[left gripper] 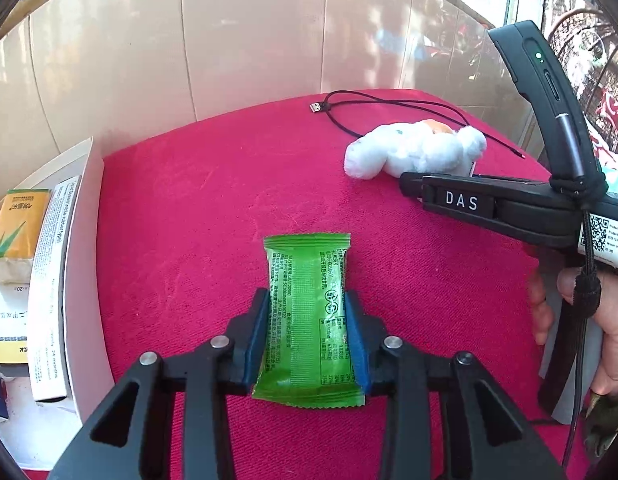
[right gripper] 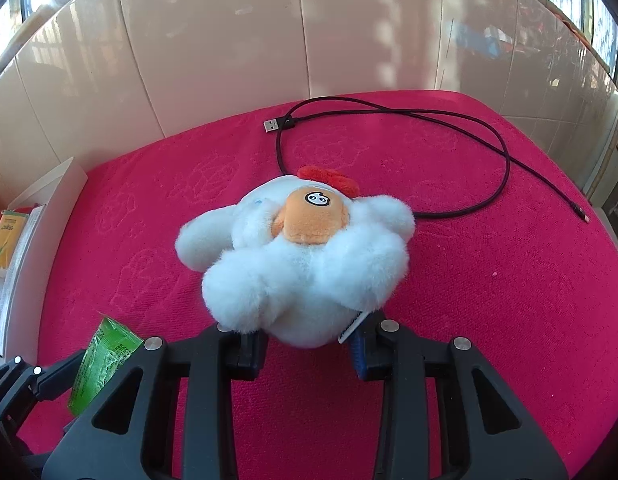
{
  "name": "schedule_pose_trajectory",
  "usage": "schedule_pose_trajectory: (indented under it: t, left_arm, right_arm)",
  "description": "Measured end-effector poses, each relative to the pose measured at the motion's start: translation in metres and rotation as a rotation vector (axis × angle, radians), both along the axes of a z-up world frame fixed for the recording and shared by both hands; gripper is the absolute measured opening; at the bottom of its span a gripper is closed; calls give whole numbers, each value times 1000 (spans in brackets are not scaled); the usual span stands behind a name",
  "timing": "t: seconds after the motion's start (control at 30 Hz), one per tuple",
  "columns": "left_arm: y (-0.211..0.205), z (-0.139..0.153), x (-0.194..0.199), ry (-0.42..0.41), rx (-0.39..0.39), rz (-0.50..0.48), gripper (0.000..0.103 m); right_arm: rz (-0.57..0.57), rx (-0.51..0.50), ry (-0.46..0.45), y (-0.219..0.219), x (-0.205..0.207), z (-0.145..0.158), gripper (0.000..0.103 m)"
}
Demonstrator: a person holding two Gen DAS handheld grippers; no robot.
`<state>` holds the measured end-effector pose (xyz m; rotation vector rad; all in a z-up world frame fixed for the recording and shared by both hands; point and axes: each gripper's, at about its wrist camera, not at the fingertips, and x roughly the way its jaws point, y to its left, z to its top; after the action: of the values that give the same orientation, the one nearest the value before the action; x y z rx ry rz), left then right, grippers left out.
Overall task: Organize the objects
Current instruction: 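Grasp the green snack pack with the left tool while the right tool grasps the white plush bunny, then carry the green snack pack and white plush bunny over the tray with both tools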
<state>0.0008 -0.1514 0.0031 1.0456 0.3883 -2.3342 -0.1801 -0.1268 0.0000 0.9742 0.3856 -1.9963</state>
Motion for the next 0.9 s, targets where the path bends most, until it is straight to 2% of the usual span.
schedule_pose_trajectory:
  t: [0.33, 0.63, 0.9]
  left_arm:
    - [8, 8, 3, 26, -77, 16, 36]
    - [17, 18, 8, 67, -161, 15, 36]
    - [17, 21, 21, 122, -123, 40, 36]
  right_arm:
    - [-7, -67, -25, 16, 3, 3, 32]
    - [-28, -200, -42, 56, 22, 16, 26]
    - [-5, -276, -46, 76, 34, 28, 24]
